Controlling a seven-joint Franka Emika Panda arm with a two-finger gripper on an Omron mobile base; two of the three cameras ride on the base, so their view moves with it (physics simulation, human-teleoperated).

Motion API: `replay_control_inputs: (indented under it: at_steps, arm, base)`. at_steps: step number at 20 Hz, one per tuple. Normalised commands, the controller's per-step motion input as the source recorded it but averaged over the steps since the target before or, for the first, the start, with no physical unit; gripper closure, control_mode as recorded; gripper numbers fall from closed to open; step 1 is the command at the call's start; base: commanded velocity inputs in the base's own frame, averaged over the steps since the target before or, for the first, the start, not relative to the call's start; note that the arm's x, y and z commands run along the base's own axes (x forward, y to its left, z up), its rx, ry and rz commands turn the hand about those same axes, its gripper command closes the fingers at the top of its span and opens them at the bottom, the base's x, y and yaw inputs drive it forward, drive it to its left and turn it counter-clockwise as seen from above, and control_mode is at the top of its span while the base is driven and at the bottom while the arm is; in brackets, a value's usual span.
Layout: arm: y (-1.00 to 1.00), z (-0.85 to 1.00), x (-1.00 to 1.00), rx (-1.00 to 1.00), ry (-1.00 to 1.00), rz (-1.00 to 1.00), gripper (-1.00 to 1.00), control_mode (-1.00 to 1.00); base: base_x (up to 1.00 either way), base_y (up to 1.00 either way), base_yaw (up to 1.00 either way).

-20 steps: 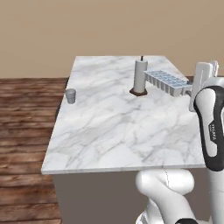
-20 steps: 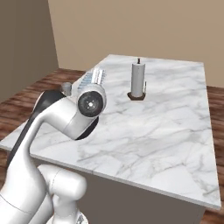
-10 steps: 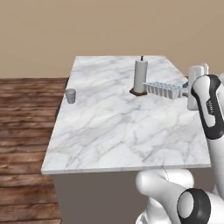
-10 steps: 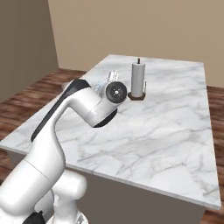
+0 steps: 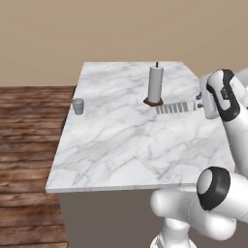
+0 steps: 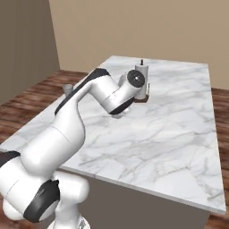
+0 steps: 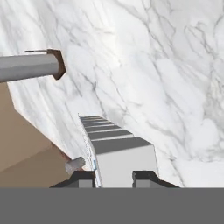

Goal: Open the freezer door, pick up the ice cube tray from the freezer, and place it on the dining counter.

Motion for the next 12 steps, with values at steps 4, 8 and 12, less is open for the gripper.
replay_control_inputs:
  at_steps: [4,8,12]
  arm:
    - [-0.23,-0.56,0.46,0.00,0.00,0.29,1.00,-1.00]
    - [-0.04,-0.55,0.44,0.00,0.00,0.28,1.00,-1.00]
    - [0.00,-0.43,0.40,0.00,0.00,0.22,1.00,-1.00]
  base:
    - [0.00,0.00,0.00]
    - [0.00,0.00,0.00]
    - [0.00,0.00,0.00]
